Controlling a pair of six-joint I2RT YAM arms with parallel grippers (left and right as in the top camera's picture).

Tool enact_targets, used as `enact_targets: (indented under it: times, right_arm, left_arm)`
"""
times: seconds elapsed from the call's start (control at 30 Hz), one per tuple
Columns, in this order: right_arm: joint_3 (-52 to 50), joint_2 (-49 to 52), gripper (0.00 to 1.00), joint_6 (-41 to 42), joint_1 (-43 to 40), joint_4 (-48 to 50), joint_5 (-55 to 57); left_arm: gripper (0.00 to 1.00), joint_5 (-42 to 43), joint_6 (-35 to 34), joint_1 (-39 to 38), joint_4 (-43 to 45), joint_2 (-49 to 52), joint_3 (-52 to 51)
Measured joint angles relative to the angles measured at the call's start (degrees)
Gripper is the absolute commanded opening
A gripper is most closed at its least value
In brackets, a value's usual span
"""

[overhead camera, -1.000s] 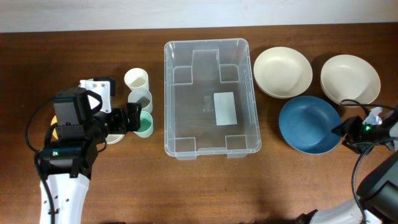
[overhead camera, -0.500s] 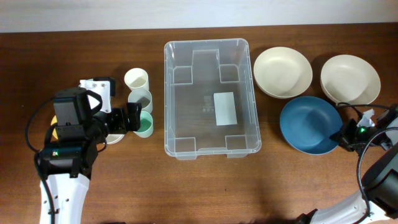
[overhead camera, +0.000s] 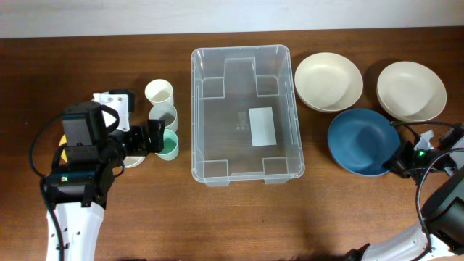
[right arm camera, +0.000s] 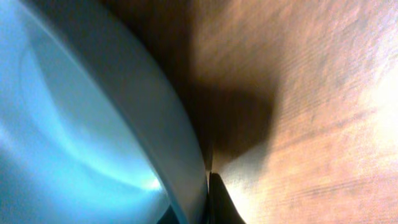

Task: Pack container
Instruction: 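Lift the blue bowl and lower it into the clear bin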

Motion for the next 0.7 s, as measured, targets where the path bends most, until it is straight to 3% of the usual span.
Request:
enact_targets:
  times: [0.2,0.5,0.7]
  right_arm:
    - [3.23,-1.60,0.04,-1.01,2.45,-7.17,1.14]
    - [12.94,-16.17,0.04,-0.79,11.04,-13.99,3.19]
    - [27.54,-19.04,0.04,0.26,27.04,-18.14,7.67]
  left_arm:
    - [0.99,0.00,0.00,0.00,0.02,0.00,0.00]
    - [0.99,0.00,0.00,0.00,0.00,0.00,0.00]
    - [0.99,0.00,0.00,0.00,0.02,0.00,0.00]
